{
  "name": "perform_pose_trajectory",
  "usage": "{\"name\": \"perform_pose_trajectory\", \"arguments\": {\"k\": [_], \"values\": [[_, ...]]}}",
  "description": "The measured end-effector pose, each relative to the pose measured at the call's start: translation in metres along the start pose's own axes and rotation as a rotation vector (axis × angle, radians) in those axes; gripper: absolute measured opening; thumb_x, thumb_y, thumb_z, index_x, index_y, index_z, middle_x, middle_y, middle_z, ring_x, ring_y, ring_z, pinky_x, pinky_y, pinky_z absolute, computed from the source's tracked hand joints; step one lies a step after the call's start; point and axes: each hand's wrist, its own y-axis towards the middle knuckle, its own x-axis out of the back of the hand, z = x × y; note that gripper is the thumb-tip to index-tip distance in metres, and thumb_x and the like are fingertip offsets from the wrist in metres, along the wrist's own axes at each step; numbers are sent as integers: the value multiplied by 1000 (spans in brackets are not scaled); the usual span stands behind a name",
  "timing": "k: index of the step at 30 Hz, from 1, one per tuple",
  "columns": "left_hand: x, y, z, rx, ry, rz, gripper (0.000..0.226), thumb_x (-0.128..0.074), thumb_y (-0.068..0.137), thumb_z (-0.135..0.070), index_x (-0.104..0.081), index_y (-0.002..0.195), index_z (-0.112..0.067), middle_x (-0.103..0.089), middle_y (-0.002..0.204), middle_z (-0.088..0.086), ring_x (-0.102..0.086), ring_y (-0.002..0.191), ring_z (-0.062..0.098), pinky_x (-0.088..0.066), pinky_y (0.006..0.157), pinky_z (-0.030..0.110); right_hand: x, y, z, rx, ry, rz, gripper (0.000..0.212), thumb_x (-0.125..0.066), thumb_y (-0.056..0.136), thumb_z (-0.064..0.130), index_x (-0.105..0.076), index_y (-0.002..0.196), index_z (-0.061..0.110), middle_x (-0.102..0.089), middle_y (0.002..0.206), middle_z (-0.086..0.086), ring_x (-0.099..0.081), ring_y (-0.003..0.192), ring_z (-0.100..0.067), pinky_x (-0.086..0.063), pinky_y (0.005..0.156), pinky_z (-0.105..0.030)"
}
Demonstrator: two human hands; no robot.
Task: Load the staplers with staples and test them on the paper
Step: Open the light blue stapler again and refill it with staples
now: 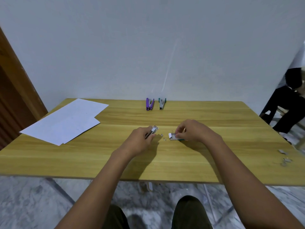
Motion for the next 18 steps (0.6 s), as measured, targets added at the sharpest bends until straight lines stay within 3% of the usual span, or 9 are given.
{"name": "perform_pose_trajectory", "arguments": {"k": [4,7,9,12,18], "values": [[-1,-5,1,-40,-25,-3,18,-50,101,-22,-67,105,-17,-59,78,2,-50,72,19,-38,65,30,-5,2,6,9,-74,-51,13,-70,85,37,-77,92,29,-71,96,11,-64,85,-11,-47,64,-27],[-2,-8,0,-36,-63,-34,28,-52,100,-21,-62,126,-21,-69,102,5,-62,89,21,-46,76,31,-4,4,9,-2,-122,-56,14,-72,83,34,-78,92,26,-74,93,9,-66,83,-13,-50,65,-27],[-3,-8,0,-19,-76,-53,36,-54,99,-22,-54,135,-26,-68,102,3,-60,81,13,-43,67,21,-4,4,13,-14,-140,-56,13,-72,84,32,-79,93,25,-75,93,7,-67,83,-14,-51,66,-28],[-6,-7,1,-9,-109,-59,27,-55,99,-22,-47,124,-27,-62,82,-1,-48,59,8,-36,51,16,-7,5,16,-8,-173,-69,13,-71,85,30,-79,94,25,-76,92,5,-68,80,-17,-51,63,-27],[-8,-8,0,-31,-125,-64,22,-54,99,-20,-38,114,-25,-59,77,0,-43,55,10,-35,50,19,-10,1,20,-17,-214,-111,13,-68,85,29,-79,90,23,-75,90,4,-68,78,-20,-54,66,-30]]}}
